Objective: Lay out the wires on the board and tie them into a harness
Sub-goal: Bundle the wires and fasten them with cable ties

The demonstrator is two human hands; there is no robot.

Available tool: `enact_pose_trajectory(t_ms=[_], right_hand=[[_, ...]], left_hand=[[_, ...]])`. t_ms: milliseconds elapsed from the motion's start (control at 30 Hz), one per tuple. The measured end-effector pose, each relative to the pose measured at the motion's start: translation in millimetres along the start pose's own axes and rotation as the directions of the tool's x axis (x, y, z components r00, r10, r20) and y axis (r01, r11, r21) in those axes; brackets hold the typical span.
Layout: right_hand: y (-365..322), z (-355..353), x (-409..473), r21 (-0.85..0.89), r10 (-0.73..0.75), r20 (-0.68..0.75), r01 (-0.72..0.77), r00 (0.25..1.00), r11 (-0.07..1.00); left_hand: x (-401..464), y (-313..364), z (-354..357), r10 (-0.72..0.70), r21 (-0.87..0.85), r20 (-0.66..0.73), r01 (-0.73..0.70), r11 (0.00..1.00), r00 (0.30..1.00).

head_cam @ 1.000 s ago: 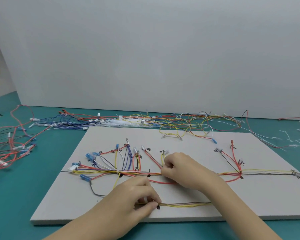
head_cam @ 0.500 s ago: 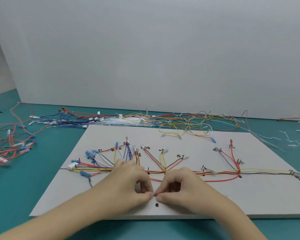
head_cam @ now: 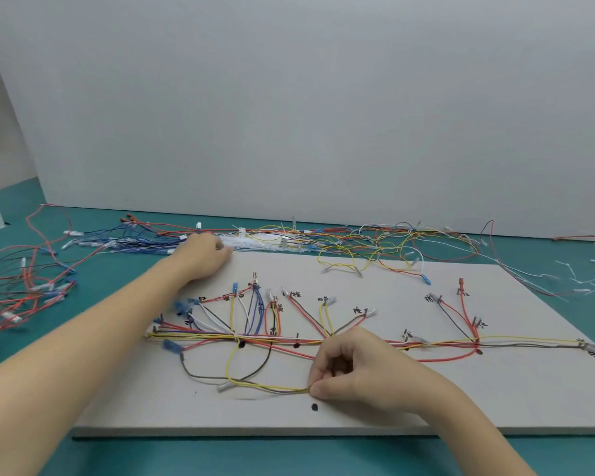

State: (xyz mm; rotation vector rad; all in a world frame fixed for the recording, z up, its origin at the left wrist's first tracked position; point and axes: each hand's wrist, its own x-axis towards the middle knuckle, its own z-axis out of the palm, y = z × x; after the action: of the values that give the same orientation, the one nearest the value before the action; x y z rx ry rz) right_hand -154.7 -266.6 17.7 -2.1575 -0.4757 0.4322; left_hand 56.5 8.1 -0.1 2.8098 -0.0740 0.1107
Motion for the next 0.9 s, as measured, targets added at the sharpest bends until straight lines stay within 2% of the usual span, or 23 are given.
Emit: enact_pose_trajectory(t_ms=[100, 333, 433, 533, 600, 767, 900], right_hand=[[2.4, 1.6, -0.5, 0.002, -0.007, -0.012, 0.007, 1.0, 1.0], [5.0, 2.4, -0.1, 0.017, -0.018, -0.024, 0.019, 1.0, 1.0], [6.2, 2.4, 0.1, 0.013, -0.02, -0.03, 0.02, 0.999, 1.0], [6.9, 2.8, -0.1, 0.012, -0.021, -0.035, 0.022, 0.999, 1.0], [7.2, 3.2, -0.3, 0.01, -0.02, -0.038, 0.021, 0.999, 1.0], [6.9, 3.6, -0.2, 0.016, -0.017, -0.043, 0.018, 0.999, 1.0], [6.5, 4.2, -0.8, 0.024, -0.022, -0.054, 0.023, 0.998, 0.999]], left_hand=[[4.5, -3.0, 11.3, 0.004, 0.132, 0.002, -0.004, 0.991, 1.0], [10.9, 5.9, 14.3, 0.002, 0.204, 0.008, -0.004, 0.979, 1.0], [8.9, 5.9, 15.5, 0.012, 0.137, -0.033, -0.007, 0.991, 0.999], [6.6, 7.6, 9.2, 0.056, 0.027, -0.161, -0.052, 0.998, 0.985], [5.3, 9.2, 5.7, 0.085, 0.011, -0.194, -0.085, 0.996, 0.977], [1.6, 13.1, 4.0, 0.048, 0.041, -0.04, -0.046, 0.998, 0.998], [-1.2, 16.9, 10.7, 0.035, 0.076, -0.074, -0.029, 0.997, 0.997]])
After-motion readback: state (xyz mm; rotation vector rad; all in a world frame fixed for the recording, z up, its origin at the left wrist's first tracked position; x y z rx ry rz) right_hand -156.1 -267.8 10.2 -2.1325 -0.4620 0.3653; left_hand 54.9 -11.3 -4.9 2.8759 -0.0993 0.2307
